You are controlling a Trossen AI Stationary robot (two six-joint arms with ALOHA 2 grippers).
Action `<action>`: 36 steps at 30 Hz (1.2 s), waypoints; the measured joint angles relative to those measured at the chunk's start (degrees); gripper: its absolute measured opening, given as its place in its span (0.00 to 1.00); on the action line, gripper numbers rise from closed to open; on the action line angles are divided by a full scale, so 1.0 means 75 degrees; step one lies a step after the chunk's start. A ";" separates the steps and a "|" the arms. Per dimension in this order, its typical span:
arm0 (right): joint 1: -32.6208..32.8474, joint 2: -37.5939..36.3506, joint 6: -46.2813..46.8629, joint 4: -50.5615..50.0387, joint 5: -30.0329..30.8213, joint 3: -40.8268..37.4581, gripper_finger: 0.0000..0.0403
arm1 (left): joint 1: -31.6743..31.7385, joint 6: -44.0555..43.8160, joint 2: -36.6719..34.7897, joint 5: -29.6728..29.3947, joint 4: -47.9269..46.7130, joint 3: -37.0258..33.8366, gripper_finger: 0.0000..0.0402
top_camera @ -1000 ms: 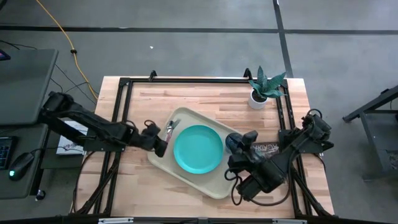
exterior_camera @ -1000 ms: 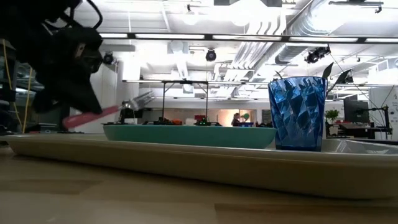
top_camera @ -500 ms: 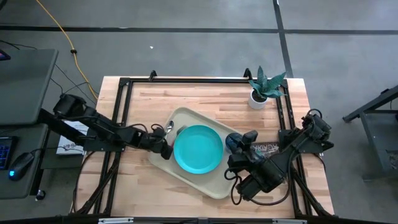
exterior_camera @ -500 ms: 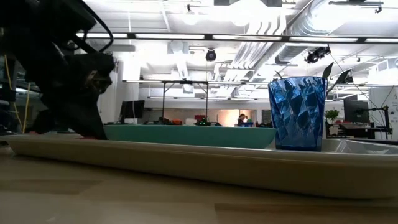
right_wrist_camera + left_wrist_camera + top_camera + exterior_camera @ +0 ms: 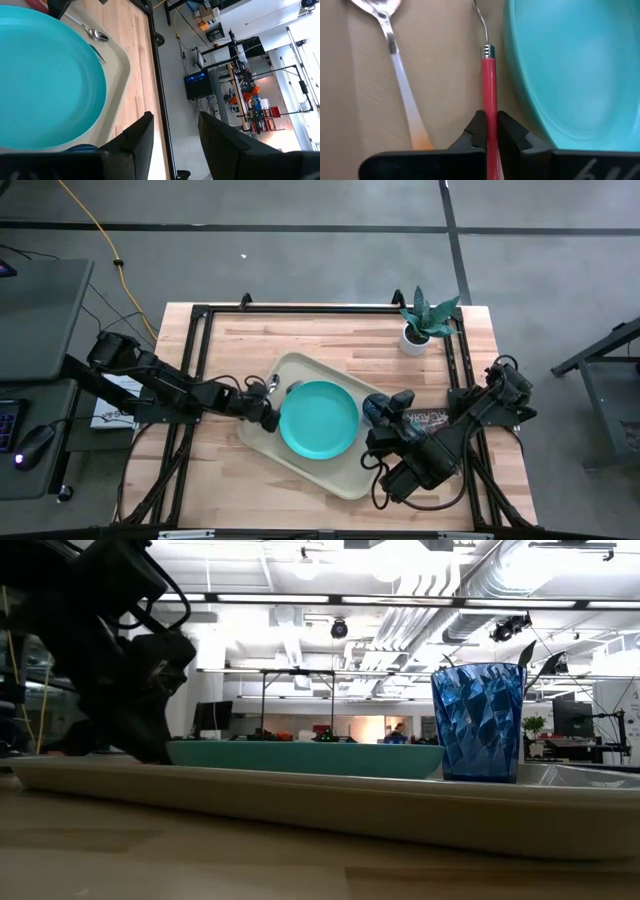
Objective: Pick and place plate/cup/fork/spoon on tray
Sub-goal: Put the pink fork on the gray serving tray between the orange spoon and blue plate
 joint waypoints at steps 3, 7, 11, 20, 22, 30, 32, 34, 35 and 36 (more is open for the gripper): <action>0.0000 0.0000 0.0003 0.0002 -0.0004 0.0000 0.36 | 0.0046 0.0050 0.0000 -0.0117 -0.0011 -0.0005 0.00; 0.0000 0.0000 0.0037 0.0006 -0.0201 0.0000 0.36 | 0.0046 0.0053 0.0003 -0.0374 -0.0065 -0.0008 0.00; 0.0000 0.0000 0.0166 0.0008 -0.0338 0.0000 0.36 | 0.0043 -0.0012 0.0003 -0.0456 -0.0115 -0.0008 0.00; 0.0000 0.0003 0.0166 0.0008 -0.0345 0.0000 0.36 | 0.0043 -0.0137 0.0003 -0.0655 -0.0184 -0.0014 0.00; 0.0000 0.0003 0.0163 0.0008 -0.0346 -0.0001 0.36 | 0.0043 -0.0140 0.0003 -0.0677 -0.0235 -0.0014 0.00; 0.0000 0.0003 0.0147 0.0008 -0.0345 0.0000 0.36 | 0.0043 -0.0156 0.0000 -0.0794 -0.0385 -0.0005 0.02; 0.0000 0.0003 0.0146 0.0008 -0.0345 0.0000 0.36 | 0.0043 -0.0154 0.0000 -0.0794 -0.0401 -0.0008 0.04; 0.0000 0.0003 0.0146 0.0008 -0.0345 0.0000 0.36 | 0.0043 -0.0129 0.0003 -0.0760 -0.0401 -0.0008 0.06; 0.0000 0.0003 0.0146 0.0008 -0.0342 0.0000 0.36 | 0.0043 -0.0071 0.0003 -0.0741 -0.0404 -0.0010 0.08; 0.0000 0.0003 0.0146 0.0008 -0.0342 0.0000 0.36 | 0.0043 -0.0011 0.0010 -0.0716 -0.0432 -0.0015 0.09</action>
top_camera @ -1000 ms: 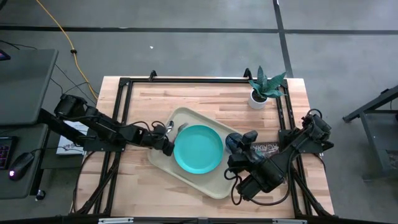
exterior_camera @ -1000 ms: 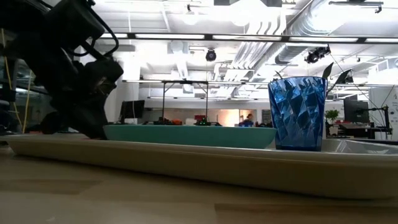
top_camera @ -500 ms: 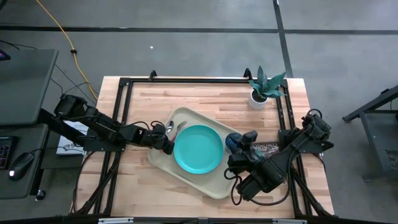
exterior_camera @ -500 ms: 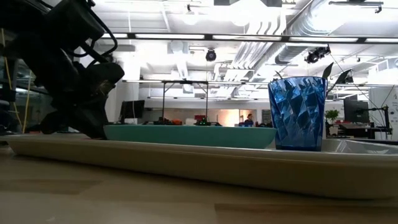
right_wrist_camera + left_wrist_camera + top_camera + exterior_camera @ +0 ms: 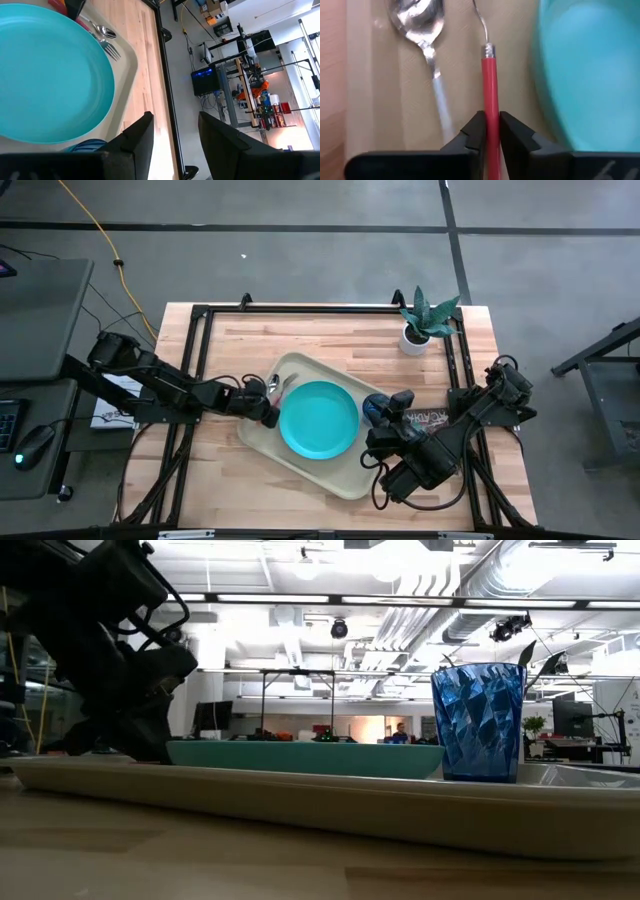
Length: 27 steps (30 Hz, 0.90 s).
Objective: Pick and place plate/cup/fork/spoon on tray
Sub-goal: Put the pink fork on the gray serving tray between the orange spoon and blue plate
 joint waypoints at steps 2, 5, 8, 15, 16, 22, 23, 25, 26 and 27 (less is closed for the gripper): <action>0.0000 0.0000 -0.0003 0.0000 0.0000 0.0000 0.36 | 0.0000 0.0027 0.0012 0.0035 -0.0047 -0.0018 0.12; 0.0000 0.0000 0.0000 0.0003 0.0000 0.0000 0.36 | 0.0000 0.0139 0.0011 0.0038 -0.0018 -0.0013 0.15; 0.0000 0.0000 0.0000 0.0042 0.0000 0.0000 0.36 | 0.0000 0.0201 0.0011 0.0003 -0.0001 -0.0013 0.18; 0.0000 0.0000 0.0000 0.0061 0.0003 0.0000 0.36 | 0.0000 0.0399 0.0008 0.0005 0.0044 -0.0013 0.21; 0.0000 0.0000 -0.0001 0.0061 0.0003 0.0000 0.36 | 0.0000 0.0400 0.0008 0.0014 0.0051 -0.0013 0.21; 0.0000 0.0000 -0.0003 0.0061 0.0003 0.0000 0.36 | 0.0057 0.0848 0.0003 0.0102 0.0052 -0.0003 0.21; 0.0000 0.0000 -0.0003 0.0064 0.0003 0.0000 0.36 | 0.0100 0.0874 -0.0001 0.0134 0.0019 0.0001 0.21; 0.0000 0.0000 -0.0003 0.0071 0.0003 0.0000 0.36 | 0.0217 0.1003 -0.0006 0.0149 -0.0068 0.0010 0.21; 0.0000 0.0002 -0.0003 0.0084 0.0003 0.0000 0.36 | 0.0292 0.1067 -0.0036 0.0149 -0.0143 0.0010 0.21; 0.0000 0.0000 -0.0003 0.0090 0.0004 0.0000 0.36 | 0.0380 0.1136 -0.0083 0.0141 -0.0241 0.0010 0.21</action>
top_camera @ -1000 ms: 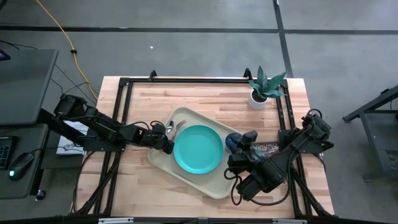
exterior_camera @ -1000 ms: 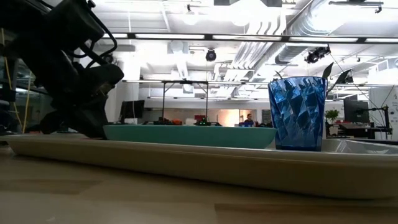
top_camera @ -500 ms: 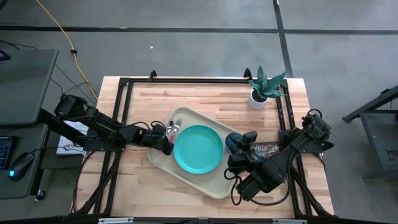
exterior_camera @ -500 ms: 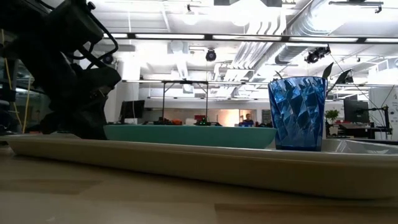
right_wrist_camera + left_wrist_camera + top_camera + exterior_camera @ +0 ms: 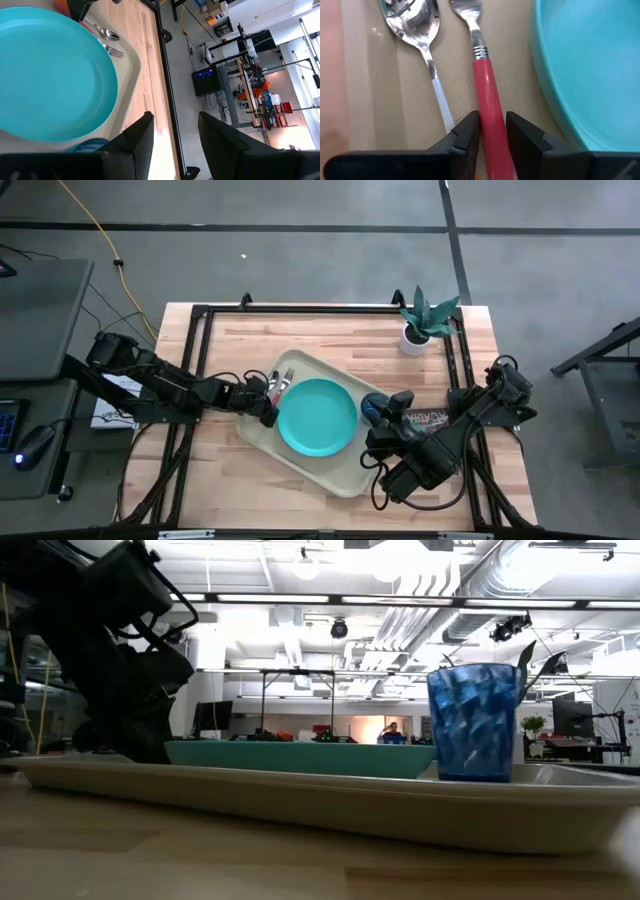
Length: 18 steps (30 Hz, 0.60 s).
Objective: Pick and place plate/cup/fork/spoon on tray
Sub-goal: Put the pink fork on the gray serving tray between the orange spoon and blue plate, then return to Home Position
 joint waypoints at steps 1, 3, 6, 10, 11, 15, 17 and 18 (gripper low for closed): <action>0.0000 0.0002 0.0000 0.0000 0.0000 0.0000 0.36 | 0.0079 0.0044 -0.0024 -0.0027 -0.0086 0.0000 0.21; -0.0003 0.0003 0.0000 0.0011 0.0002 0.0000 0.36 | 0.0219 0.0062 -0.0133 -0.0020 -0.0201 0.0000 0.21; -0.0032 0.0003 0.0000 0.0055 0.0002 0.0000 0.36 | 0.0288 0.0036 -0.0276 0.0074 -0.0176 -0.0009 0.21; -0.0061 0.0003 0.0000 0.0059 0.0002 0.0000 0.36 | 0.0286 0.0132 -0.0477 0.0116 -0.0327 0.0047 0.21; -0.0076 0.0003 0.0000 0.0068 0.0002 0.0000 0.36 | 0.0285 0.0130 -0.0539 0.0088 -0.0371 0.0047 0.21; -0.0087 0.0003 0.0001 0.0125 -0.0063 0.0000 0.36 | 0.0293 0.0258 -0.0753 -0.0162 -0.0472 0.0047 0.21; -0.0087 0.0003 0.0000 0.0124 -0.0080 0.0000 0.36 | 0.0355 0.0306 -0.0860 -0.0236 -0.0506 0.0050 0.21; -0.0087 0.0003 0.0002 0.0122 -0.0084 0.0000 0.36 | 0.0409 0.0371 -0.0943 -0.0236 -0.0556 0.0050 0.21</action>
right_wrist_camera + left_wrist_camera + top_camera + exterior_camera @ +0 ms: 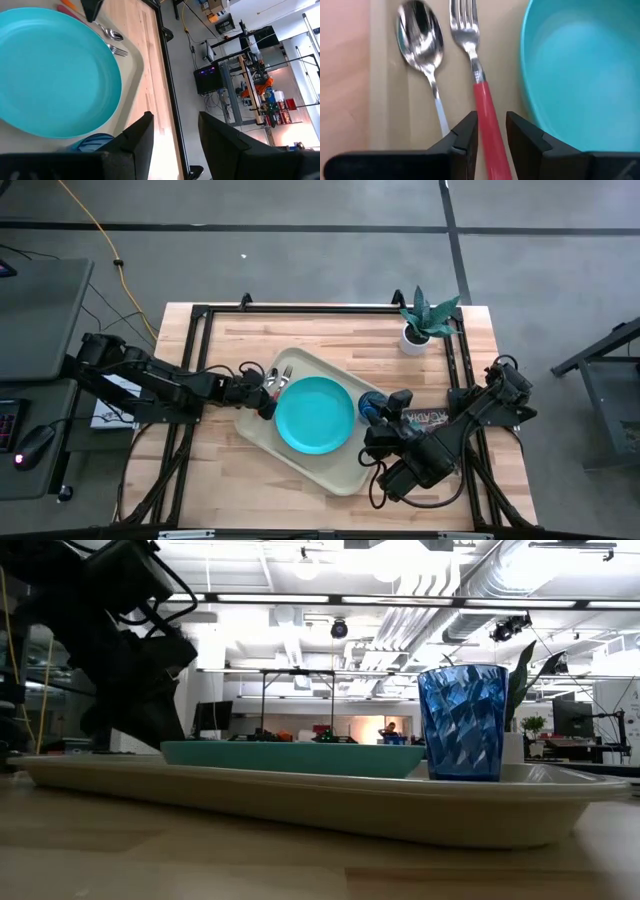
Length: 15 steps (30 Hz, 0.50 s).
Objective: Pick and place plate/cup/fork/spoon on tray
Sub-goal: Return to Home Position
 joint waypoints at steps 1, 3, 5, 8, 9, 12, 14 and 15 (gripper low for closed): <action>0.0000 0.0000 0.0033 -0.0001 -0.0006 0.0000 0.36 | 0.0066 0.0075 -0.0083 -0.0004 -0.0006 0.0001 0.21; 0.0000 0.0000 0.0311 -0.0070 -0.0067 0.0000 0.36 | 0.0233 0.0284 -0.0283 0.0018 0.0005 0.0003 0.21; -0.0040 0.0000 0.0580 -0.0230 -0.0183 0.0000 0.36 | 0.0452 0.0660 -0.0589 0.0184 -0.0009 0.0071 0.21; -0.0103 -0.0022 0.0712 -0.0213 -0.0571 0.0003 0.36 | 0.0752 0.1379 -0.1136 0.0437 0.0000 0.0369 0.21; -0.0130 -0.0040 0.0731 -0.0216 -0.0654 0.0003 0.36 | 0.0824 0.1661 -0.1335 0.0480 0.0015 0.0490 0.21; -0.0196 -0.0138 0.0694 -0.0216 -0.0933 0.0003 0.36 | 0.1001 0.2789 -0.1906 0.0542 0.0065 0.0979 0.20; -0.0231 -0.0278 0.0712 -0.0216 -0.1091 0.0003 0.33 | 0.1116 0.3433 -0.2231 0.0591 0.0104 0.1282 0.19; -0.0250 -0.0376 0.0713 -0.0219 -0.1184 0.0000 0.31 | 0.1176 0.3702 -0.2397 0.0597 0.0104 0.1388 0.19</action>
